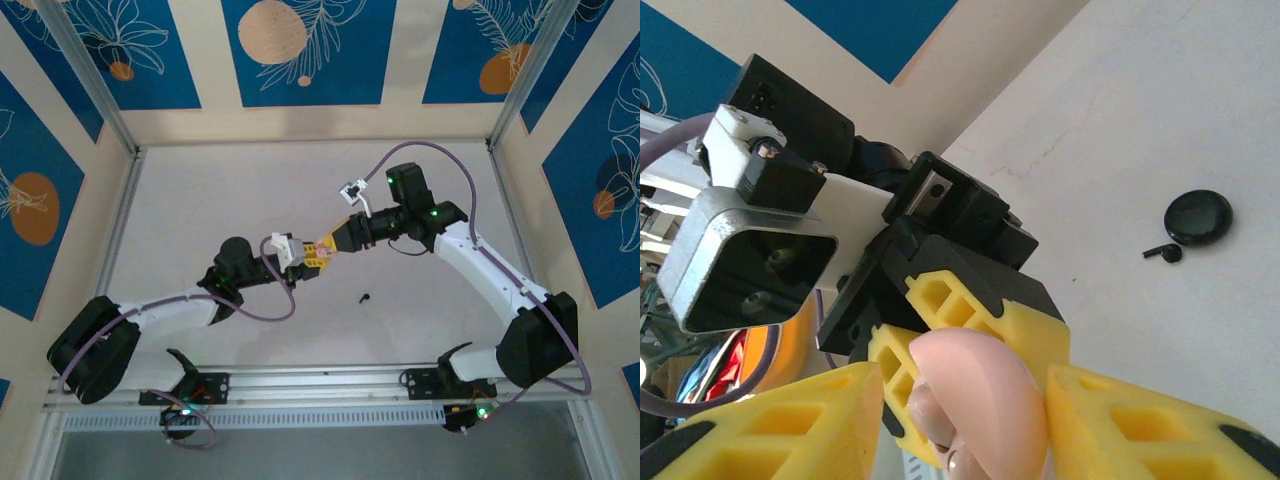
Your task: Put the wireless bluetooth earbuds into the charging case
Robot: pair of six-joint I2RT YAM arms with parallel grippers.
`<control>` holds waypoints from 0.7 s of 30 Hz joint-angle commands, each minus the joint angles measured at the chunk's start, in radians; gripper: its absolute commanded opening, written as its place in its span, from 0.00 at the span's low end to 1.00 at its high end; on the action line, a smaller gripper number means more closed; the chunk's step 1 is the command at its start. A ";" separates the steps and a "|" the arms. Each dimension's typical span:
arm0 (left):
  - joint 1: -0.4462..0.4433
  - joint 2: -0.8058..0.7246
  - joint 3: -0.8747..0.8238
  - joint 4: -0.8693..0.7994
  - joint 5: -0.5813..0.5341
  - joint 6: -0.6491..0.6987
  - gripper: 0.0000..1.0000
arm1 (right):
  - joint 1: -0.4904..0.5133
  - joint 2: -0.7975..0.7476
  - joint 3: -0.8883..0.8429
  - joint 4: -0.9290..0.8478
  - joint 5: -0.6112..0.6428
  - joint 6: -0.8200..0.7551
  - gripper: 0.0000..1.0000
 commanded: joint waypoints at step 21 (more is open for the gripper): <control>-0.007 -0.002 0.043 -0.002 0.086 -0.075 0.07 | -0.067 -0.295 -0.192 0.159 0.047 -0.131 0.47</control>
